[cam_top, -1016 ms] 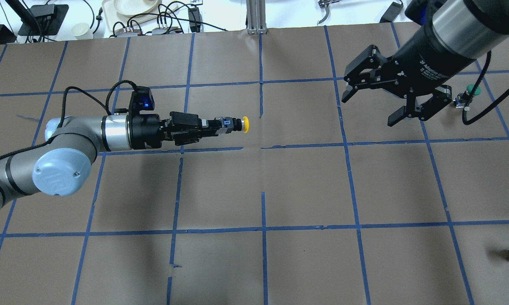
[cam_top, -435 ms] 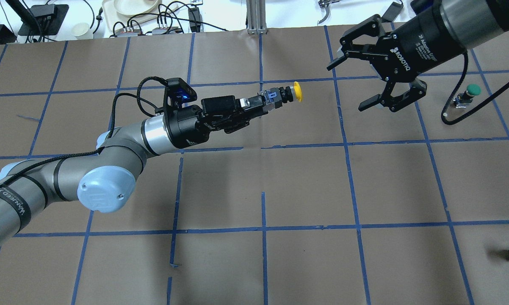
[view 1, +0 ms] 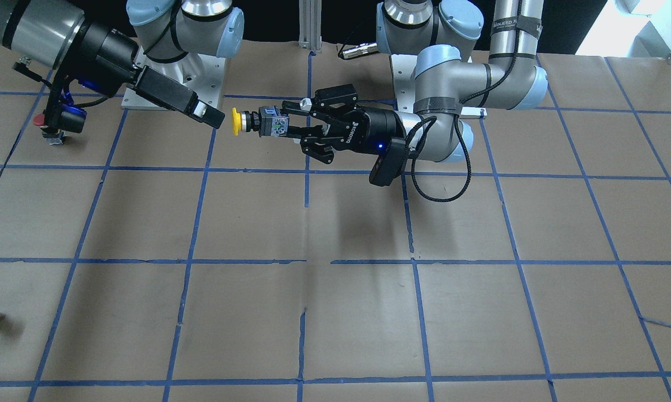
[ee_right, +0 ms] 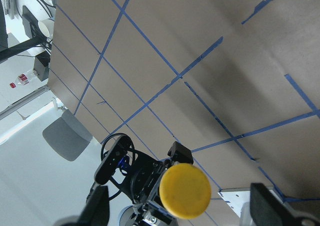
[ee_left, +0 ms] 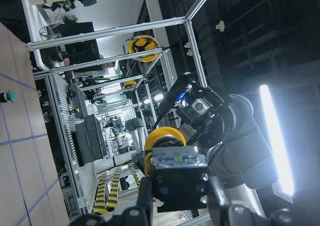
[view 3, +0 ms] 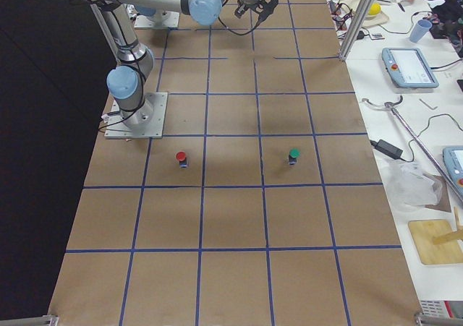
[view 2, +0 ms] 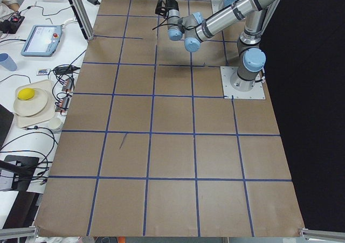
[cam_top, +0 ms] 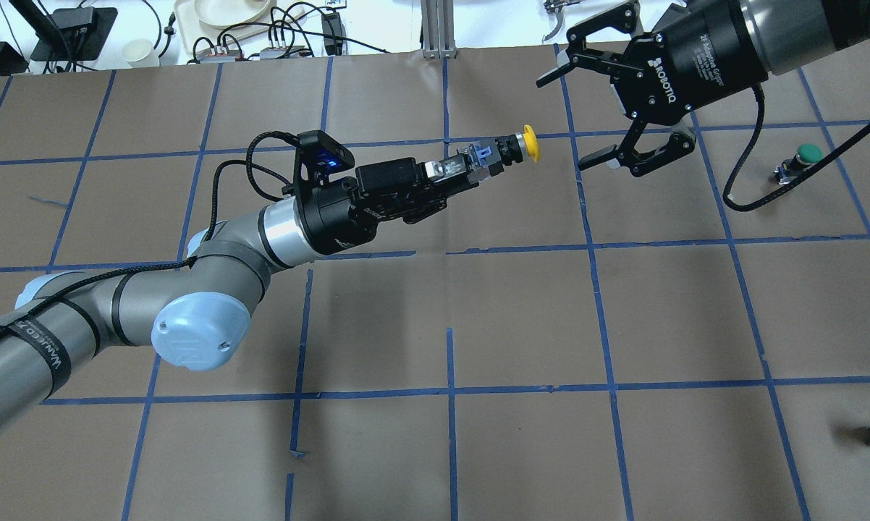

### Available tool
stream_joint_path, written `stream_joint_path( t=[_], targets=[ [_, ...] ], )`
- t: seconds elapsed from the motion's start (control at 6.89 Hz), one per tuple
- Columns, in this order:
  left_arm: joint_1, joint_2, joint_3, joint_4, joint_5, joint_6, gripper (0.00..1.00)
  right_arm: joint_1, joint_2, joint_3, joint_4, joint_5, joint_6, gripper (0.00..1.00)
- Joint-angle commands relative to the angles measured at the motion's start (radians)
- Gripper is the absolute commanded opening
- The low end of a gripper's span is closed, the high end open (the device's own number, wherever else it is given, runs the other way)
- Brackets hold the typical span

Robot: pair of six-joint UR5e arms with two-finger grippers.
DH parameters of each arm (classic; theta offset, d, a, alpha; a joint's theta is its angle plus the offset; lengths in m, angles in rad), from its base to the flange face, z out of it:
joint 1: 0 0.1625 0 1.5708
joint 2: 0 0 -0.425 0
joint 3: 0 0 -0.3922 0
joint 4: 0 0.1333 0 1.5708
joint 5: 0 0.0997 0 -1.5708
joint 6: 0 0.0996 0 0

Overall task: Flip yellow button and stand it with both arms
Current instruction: 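Close the right gripper on the button's yellow cap end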

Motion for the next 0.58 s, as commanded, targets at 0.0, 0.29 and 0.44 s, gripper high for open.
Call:
stream_joint_path(
  t=[0.0, 0.29, 0.44],
  targets=[
    [-0.001, -0.006, -0.001, -0.014, -0.003, -0.001, 0.02, 0.027, 0.002, 0.006, 0.007, 0.021, 0.033, 1.0],
    [-0.001, -0.009, -0.001, -0.012, -0.003, -0.001, 0.03, 0.033, 0.019, 0.006, 0.009, 0.022, 0.036, 0.99],
    [-0.001, -0.007, -0.001, -0.012, -0.003, -0.001, 0.03, 0.035, 0.02, 0.017, 0.009, 0.022, 0.035, 0.98]
  ],
)
